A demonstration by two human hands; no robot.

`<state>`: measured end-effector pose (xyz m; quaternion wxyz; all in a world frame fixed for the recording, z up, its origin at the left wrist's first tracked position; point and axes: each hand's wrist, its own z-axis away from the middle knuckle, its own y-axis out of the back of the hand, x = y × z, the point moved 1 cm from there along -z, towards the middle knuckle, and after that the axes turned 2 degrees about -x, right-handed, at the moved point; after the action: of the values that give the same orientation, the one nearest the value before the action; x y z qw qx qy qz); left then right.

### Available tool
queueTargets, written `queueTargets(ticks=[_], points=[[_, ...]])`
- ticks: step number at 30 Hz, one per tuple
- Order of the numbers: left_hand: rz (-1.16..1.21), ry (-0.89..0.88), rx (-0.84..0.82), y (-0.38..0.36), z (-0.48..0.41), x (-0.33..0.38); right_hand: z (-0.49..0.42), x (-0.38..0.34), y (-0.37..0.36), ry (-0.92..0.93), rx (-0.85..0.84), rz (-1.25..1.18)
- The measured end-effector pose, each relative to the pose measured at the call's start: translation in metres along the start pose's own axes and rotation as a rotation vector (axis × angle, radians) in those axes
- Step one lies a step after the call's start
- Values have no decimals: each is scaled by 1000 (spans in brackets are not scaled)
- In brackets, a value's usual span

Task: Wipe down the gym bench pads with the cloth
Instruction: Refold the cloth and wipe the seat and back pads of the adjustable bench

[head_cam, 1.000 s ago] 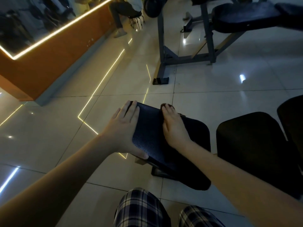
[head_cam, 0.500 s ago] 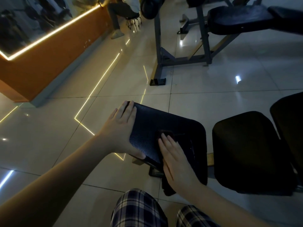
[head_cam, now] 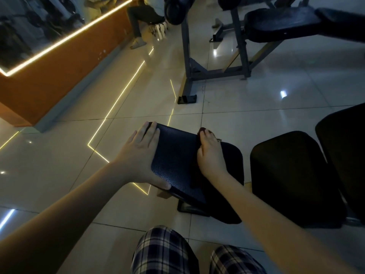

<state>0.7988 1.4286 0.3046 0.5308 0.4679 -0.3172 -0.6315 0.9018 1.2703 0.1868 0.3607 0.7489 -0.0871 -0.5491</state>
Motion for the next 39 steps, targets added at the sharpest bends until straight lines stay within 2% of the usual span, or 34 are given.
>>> queueTargets(ticks=[3, 6, 10, 13, 17, 20, 23, 28, 31, 35, 39], points=[[5, -1, 0, -1, 0, -1, 56, 2, 0, 233, -75, -36], [-3, -3, 1, -2, -2, -2, 98, 14, -2, 445, -133, 29], [-2, -3, 24, -4, -2, -3, 92, 17, 2, 533, -223, 14], [-2, -12, 34, -5, -2, -5, 56, 25, 10, 385, -177, -58], [-3, -12, 34, -5, -2, -5, -8, 50, 19, -59, -102, -142], [1, -9, 33, -4, -3, -4, -18, 43, 17, -188, -61, -138], [-4, 1, 23, -4, -2, -4, 9, 25, 14, -114, -20, -60], [-5, 4, 23, -4, -4, -3, 100, -9, -16, 332, -88, -12], [-5, 5, 27, -4, -3, -3, 104, -4, -18, 450, -130, 11], [-1, -6, 43, -5, -3, -5, 82, 0, -1, 453, -194, -43], [-6, 1, 33, -5, -3, -4, 31, 34, 16, 89, -105, -98]])
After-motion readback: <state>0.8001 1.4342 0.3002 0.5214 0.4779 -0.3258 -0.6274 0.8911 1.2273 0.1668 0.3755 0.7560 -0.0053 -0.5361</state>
